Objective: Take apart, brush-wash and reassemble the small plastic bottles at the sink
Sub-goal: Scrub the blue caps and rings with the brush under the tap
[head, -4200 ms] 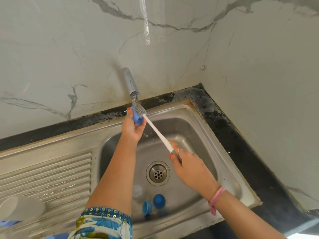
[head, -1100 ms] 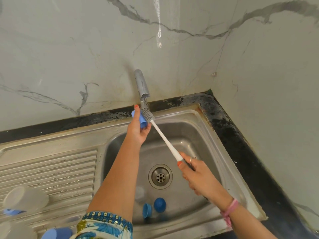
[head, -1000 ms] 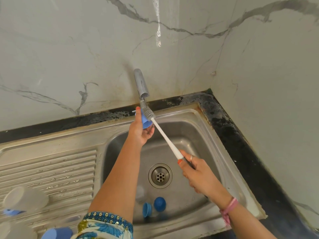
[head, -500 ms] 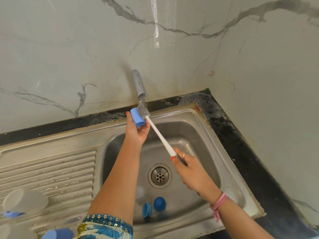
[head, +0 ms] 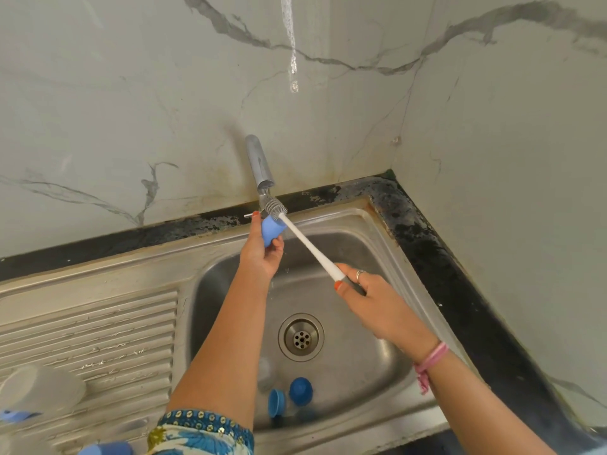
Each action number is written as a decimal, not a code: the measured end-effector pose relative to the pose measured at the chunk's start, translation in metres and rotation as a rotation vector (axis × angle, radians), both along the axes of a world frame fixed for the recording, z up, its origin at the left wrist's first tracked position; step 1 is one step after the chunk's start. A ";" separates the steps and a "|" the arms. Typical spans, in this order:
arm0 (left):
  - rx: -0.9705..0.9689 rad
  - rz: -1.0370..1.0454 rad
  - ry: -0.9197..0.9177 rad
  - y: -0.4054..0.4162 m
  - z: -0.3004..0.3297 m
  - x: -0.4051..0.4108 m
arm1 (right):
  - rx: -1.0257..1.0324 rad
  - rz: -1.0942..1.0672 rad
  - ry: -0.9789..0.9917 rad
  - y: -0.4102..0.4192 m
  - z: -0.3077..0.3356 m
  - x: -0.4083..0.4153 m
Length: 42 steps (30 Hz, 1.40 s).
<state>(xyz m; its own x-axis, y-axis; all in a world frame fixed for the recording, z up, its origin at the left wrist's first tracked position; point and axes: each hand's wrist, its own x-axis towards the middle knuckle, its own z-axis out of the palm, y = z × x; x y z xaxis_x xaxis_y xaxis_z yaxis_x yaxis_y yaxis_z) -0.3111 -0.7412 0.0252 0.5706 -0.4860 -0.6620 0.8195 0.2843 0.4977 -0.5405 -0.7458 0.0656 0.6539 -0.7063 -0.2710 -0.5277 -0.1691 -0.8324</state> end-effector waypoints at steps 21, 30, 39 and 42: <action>0.157 -0.173 -0.469 -0.005 0.000 0.000 | 0.171 -0.084 -0.089 -0.014 -0.015 -0.019; 0.406 -0.400 -1.215 0.015 -0.015 0.020 | -0.346 0.246 0.188 -0.055 0.015 -0.043; 0.467 -0.836 -1.757 0.020 -0.002 0.043 | -1.248 0.269 0.359 -0.075 0.000 -0.008; 0.505 -0.780 -1.706 0.019 -0.004 0.052 | -1.284 0.240 0.222 -0.078 -0.018 -0.002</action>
<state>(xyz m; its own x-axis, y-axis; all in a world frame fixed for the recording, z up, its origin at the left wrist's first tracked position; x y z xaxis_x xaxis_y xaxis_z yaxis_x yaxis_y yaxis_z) -0.2595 -0.7221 0.0214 0.4504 -0.8834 0.1294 -0.6827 -0.2474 0.6875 -0.5424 -0.8237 0.0473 0.8268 -0.4132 0.3817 -0.4774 -0.8743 0.0877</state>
